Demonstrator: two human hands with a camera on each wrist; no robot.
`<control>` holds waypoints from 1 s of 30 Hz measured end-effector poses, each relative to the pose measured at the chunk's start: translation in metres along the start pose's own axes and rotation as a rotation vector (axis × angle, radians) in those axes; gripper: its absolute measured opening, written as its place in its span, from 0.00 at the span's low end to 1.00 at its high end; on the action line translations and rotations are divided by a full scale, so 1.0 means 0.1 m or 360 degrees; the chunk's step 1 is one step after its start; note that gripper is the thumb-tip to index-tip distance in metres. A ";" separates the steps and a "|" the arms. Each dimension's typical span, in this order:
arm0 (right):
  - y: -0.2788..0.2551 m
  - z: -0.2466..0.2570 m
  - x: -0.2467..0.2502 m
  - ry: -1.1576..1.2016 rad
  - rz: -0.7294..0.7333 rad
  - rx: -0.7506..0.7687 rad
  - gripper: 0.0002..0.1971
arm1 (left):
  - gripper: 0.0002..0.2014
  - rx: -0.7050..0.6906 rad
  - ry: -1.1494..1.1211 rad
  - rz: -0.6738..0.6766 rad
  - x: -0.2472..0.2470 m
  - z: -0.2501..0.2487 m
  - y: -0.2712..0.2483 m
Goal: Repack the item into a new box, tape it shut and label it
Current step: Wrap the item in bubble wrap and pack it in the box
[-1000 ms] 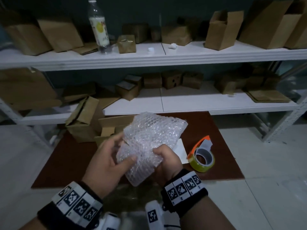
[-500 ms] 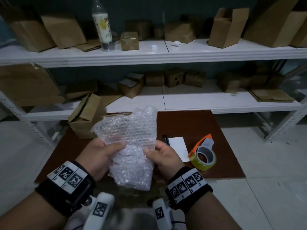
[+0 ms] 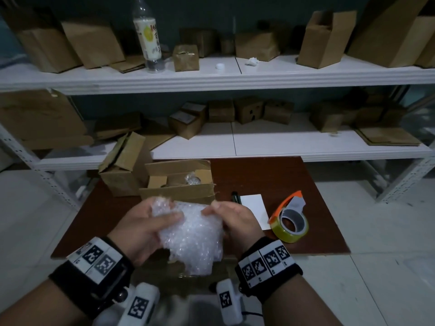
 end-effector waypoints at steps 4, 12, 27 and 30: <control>0.02 -0.09 0.02 -0.0026 0.0077 0.0096 0.31 | 0.30 -0.0262 0.0170 -0.0317 0.01 0.02 0.00; -0.03 -0.04 -0.04 0.0020 0.0036 0.0244 0.21 | 0.22 -0.1068 0.1452 -0.1098 0.10 -0.13 -0.17; 0.03 -0.06 -0.37 -0.0079 0.0175 0.0222 0.10 | 0.08 -0.0497 0.0979 -0.0502 0.35 -0.41 0.00; 0.19 -0.04 -0.27 -0.0348 -0.0277 0.0573 0.13 | 0.09 -0.0655 0.0857 -0.0688 0.54 -0.88 0.28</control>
Point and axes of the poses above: each hand's wrist, its own y-axis towards the middle knuckle, its own x-axis out of the back of the hand, z = x × y, the point moved 2 cm from there along y, towards the middle knuckle, and after that the axes turned 10 degrees about y, right-handed, at the moved point
